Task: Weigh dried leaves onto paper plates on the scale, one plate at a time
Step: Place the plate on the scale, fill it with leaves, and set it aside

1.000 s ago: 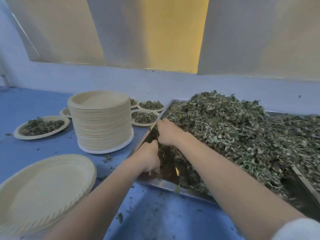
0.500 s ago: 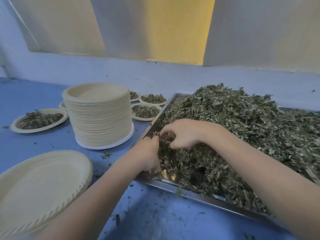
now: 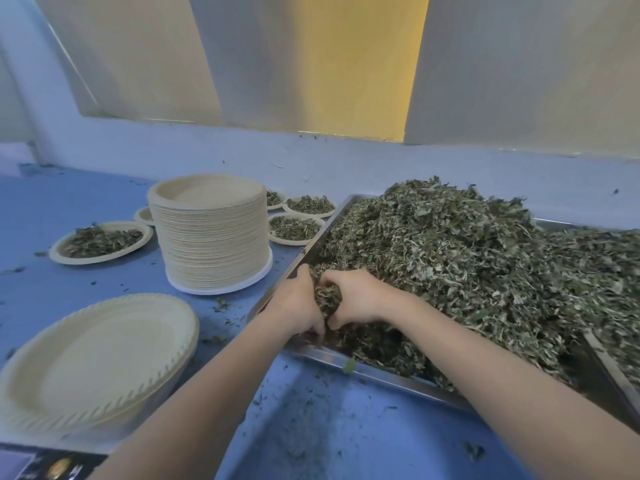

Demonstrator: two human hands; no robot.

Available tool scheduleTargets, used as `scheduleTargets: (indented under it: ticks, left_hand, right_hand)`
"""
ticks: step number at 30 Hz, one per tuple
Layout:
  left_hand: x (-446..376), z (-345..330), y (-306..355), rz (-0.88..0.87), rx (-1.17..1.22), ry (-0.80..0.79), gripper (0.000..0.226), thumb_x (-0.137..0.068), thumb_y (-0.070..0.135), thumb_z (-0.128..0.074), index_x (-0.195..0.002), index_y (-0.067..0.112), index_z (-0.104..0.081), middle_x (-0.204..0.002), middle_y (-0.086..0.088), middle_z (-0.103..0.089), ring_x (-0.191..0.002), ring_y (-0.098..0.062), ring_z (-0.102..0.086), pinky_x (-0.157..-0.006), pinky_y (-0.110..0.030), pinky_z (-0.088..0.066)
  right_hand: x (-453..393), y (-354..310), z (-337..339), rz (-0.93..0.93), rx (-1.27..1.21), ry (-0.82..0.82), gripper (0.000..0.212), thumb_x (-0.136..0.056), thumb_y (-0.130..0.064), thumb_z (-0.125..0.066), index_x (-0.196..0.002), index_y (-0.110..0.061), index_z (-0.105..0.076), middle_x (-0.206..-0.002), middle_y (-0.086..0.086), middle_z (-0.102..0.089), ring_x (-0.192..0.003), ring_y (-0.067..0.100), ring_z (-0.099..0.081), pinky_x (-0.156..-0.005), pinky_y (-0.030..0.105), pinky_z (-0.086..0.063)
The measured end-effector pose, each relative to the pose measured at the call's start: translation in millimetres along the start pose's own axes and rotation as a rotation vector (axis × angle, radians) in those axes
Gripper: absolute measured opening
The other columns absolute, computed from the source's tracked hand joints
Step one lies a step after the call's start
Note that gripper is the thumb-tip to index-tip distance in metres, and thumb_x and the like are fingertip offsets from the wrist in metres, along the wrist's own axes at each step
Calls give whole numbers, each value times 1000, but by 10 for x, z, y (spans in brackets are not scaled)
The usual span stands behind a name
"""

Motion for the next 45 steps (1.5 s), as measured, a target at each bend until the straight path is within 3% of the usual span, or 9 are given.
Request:
scheduleTargets:
  ticks: [4,8,11,15,18,24,33,39,45]
  left_hand:
    - [-16,-35,107,-13,-13,-119,101,-67,17,-82,-148,10,-22,-135,-12,-51,-119,-25,-52,-94,-32,-46]
    - [41,-18,114,-11,27,-86,70,-72,11,-77,-134,10,-44,-120,-12,-59,-105,-25,-58,-82,-30,-48]
    - [103,-30,104,-31,221,-98,53,-73,1,-72,-120,10,-51,-93,-13,-59,-75,-23,-54,-60,-27,-44]
    - [214,117,216,-61,399,-91,48,-73,-10,-64,-117,5,-50,-94,-13,-54,-86,-25,-50,-72,-33,-42]
    - [335,345,322,-106,442,-79,41,-74,-12,-61,-111,2,-51,-96,-12,-56,-86,-22,-54,-69,-28,-48]
    - [745,1025,24,-89,346,30,41,-75,-5,-68,-115,-1,-59,-113,-21,-64,-101,-29,-61,-95,-44,-49]
    - [1549,1530,-1254,100,506,93,36,-74,-22,-59,-108,-11,-58,-104,-24,-62,-89,-27,-61,-81,-30,-54]
    - [1708,1490,-1693,189,413,71,68,-82,6,-70,-141,21,-40,-124,-10,-55,-95,-27,-63,-79,-33,-56]
    - [1660,1610,-1843,72,267,345,31,-87,11,-59,-111,30,-63,-122,2,-57,-92,-11,-57,-72,-27,-51]
  right_hand:
    - [22,46,-13,-74,1,-83,94,-65,-30,-83,-144,-29,-33,-122,6,-46,-86,21,-58,-55,28,-53]
    - [50,-41,-47,-5,-84,2,73,-66,-25,-83,-132,-16,-51,-106,4,-62,-86,17,-62,-62,21,-44]
    - [167,32,-7,-31,-335,71,58,-67,-12,-81,-120,-15,-60,-86,0,-62,-53,0,-60,-46,14,-44]
    - [326,15,227,-45,-405,147,39,-66,-12,-80,-101,-19,-65,-95,6,-70,-82,21,-65,-72,34,-55]
    - [429,-130,462,-19,-459,159,24,-68,-6,-76,-83,-17,-61,-83,5,-69,-68,18,-64,-70,37,-57]
    - [480,-889,745,127,-544,109,22,-71,1,-71,-84,-13,-61,-75,6,-66,-59,14,-65,-56,31,-57]
    - [191,-2423,266,310,-520,-99,28,-74,8,-68,-99,-3,-63,-81,13,-64,-68,22,-66,-65,34,-60]
    - [150,-2497,29,288,-168,-312,63,-72,-27,-82,-128,-36,-52,-122,0,-52,-102,17,-62,-80,32,-58]
    - [146,-2468,258,338,-283,-41,38,-80,-34,-73,-116,-40,-62,-115,-3,-62,-91,7,-62,-76,27,-56]
Point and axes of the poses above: each hand's wrist, its own x-axis away from the middle knuckle, its own z-axis out of the back of the hand, y = z × x, the point moved 7 cm from there along -x, towards the middle knuckle
